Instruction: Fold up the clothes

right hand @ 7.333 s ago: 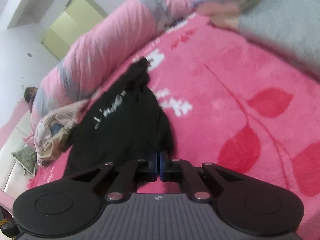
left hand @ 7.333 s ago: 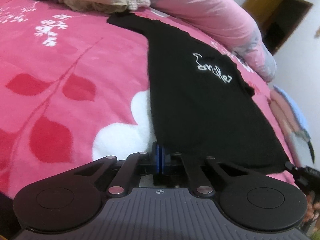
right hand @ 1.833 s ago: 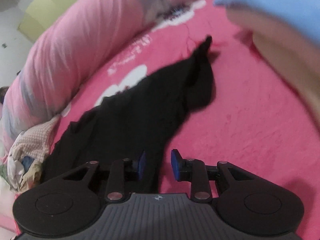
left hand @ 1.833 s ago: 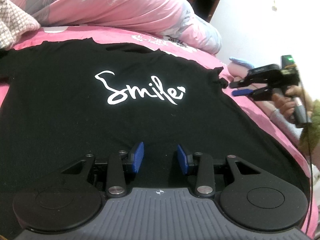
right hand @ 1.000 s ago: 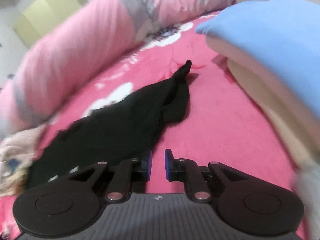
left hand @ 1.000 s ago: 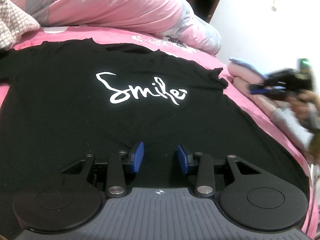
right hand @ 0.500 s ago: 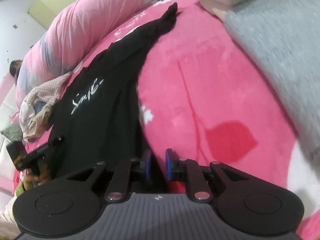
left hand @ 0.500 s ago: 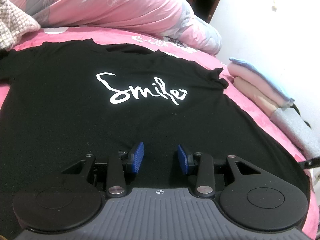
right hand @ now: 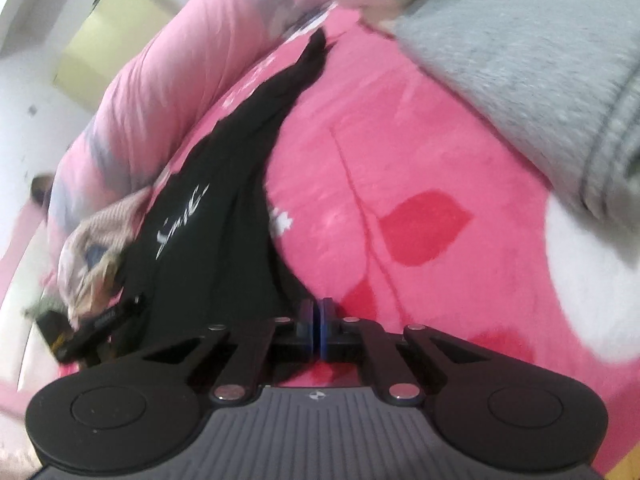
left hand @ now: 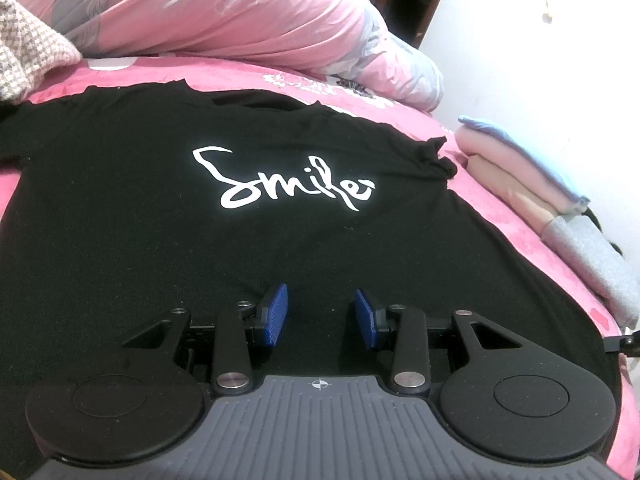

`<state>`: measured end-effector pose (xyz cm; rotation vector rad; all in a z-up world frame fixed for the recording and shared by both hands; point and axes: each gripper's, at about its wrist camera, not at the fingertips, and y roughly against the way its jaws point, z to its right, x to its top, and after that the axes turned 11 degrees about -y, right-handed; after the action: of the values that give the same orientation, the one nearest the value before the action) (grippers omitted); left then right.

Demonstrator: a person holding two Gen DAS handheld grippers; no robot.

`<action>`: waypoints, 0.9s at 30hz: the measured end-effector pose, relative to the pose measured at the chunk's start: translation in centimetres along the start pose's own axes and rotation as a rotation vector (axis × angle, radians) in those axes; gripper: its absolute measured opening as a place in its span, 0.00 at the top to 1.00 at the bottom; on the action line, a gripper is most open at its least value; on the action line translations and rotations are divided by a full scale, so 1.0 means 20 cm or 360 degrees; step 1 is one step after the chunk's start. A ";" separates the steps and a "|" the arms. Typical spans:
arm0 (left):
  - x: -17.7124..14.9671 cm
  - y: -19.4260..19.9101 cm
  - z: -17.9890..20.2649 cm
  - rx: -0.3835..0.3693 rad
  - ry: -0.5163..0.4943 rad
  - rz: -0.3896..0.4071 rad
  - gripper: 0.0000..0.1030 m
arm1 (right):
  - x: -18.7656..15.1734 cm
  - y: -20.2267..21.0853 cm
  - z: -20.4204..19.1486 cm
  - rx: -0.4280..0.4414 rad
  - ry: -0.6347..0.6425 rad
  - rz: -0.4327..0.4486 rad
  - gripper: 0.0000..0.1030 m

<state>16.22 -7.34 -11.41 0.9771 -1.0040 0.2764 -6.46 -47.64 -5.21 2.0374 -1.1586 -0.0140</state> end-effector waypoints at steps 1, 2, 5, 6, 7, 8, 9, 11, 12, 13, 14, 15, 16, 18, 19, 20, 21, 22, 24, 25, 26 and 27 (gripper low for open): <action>0.00 0.00 0.00 0.0002 -0.0001 0.0000 0.63 | -0.02 0.03 -0.02 -0.0003 0.0004 0.0048 0.99; 0.00 0.00 0.00 0.0004 -0.0003 0.0000 0.63 | -0.04 0.06 -0.04 -0.0003 0.0003 0.0098 0.99; 0.00 0.00 0.00 0.0006 -0.0006 0.0002 0.63 | -0.10 0.21 -0.06 0.0029 -0.0036 0.0252 0.99; 0.00 0.00 0.00 0.0007 -0.0008 0.0002 0.63 | -0.12 0.23 -0.05 0.0031 -0.0054 0.0269 0.99; 0.00 0.00 0.00 0.0005 -0.0005 0.0003 0.63 | -0.15 0.24 -0.04 0.0027 -0.0074 0.0279 0.99; 0.00 0.00 0.00 0.0003 -0.0003 0.0004 0.63 | -0.17 0.23 -0.01 0.0008 -0.0099 0.0269 0.99; 0.00 0.00 -0.01 0.0001 0.0000 0.0004 0.63 | -0.19 0.21 0.02 -0.0019 -0.0129 0.0254 0.99; 0.00 0.00 -0.01 -0.0001 0.0002 0.0004 0.63 | -0.20 0.18 0.08 -0.0033 -0.0227 0.0232 0.99; 0.00 0.00 -0.01 0.0000 0.0000 0.0004 0.63 | -0.20 0.18 0.09 -0.0022 -0.0266 0.0241 0.99; 0.00 0.00 -0.01 0.0001 -0.0002 0.0003 0.63 | -0.20 0.19 0.10 -0.0012 -0.0295 0.0254 0.99; 0.00 0.00 -0.01 0.0002 -0.0005 0.0003 0.63 | -0.19 0.20 0.10 0.0000 -0.0299 0.0276 0.99; 0.00 -0.01 -0.01 0.0002 -0.0005 0.0003 0.63 | -0.19 0.21 0.09 0.0010 -0.0302 0.0294 0.99; 0.00 -0.01 -0.02 -0.0001 -0.0002 0.0005 0.63 | -0.19 0.21 0.09 0.0010 -0.0302 0.0300 0.99; 0.00 -0.01 -0.03 -0.0013 0.0015 0.0009 0.63 | -0.19 0.17 0.09 -0.0055 -0.0258 0.0295 0.99; 0.01 0.00 -0.03 -0.0016 0.0022 0.0006 0.63 | -0.19 0.14 0.10 -0.0095 -0.0227 0.0290 0.99; 0.01 0.00 -0.03 -0.0018 0.0029 0.0002 0.63 | -0.19 0.11 0.11 -0.0125 -0.0205 0.0284 0.98; 0.02 0.00 -0.04 -0.0020 0.0036 -0.0002 0.63 | -0.19 0.09 0.12 -0.0126 -0.0202 0.0281 0.98; 0.02 0.01 -0.03 -0.0012 0.0030 -0.0012 0.63 | -0.19 0.09 0.13 -0.0120 -0.0210 0.0286 0.98; 0.05 0.07 -0.02 0.0018 0.0024 -0.0008 0.63 | -0.18 0.13 0.12 -0.0122 -0.0237 0.0318 0.96; 0.06 0.12 -0.02 0.0014 0.0033 0.0011 0.63 | -0.18 0.15 0.11 -0.0142 -0.0234 0.0348 0.95; 0.06 0.18 -0.02 0.0001 0.0041 0.0037 0.63 | -0.18 0.18 0.09 -0.0190 -0.0202 0.0394 0.94; 0.07 0.24 -0.02 -0.0014 0.0050 0.0064 0.62 | -0.18 0.21 0.06 -0.0221 -0.0170 0.0435 0.94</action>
<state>14.36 -4.64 -7.68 0.9428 -0.9964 0.3196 -12.07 -46.83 -4.69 1.7618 -1.4541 -0.0667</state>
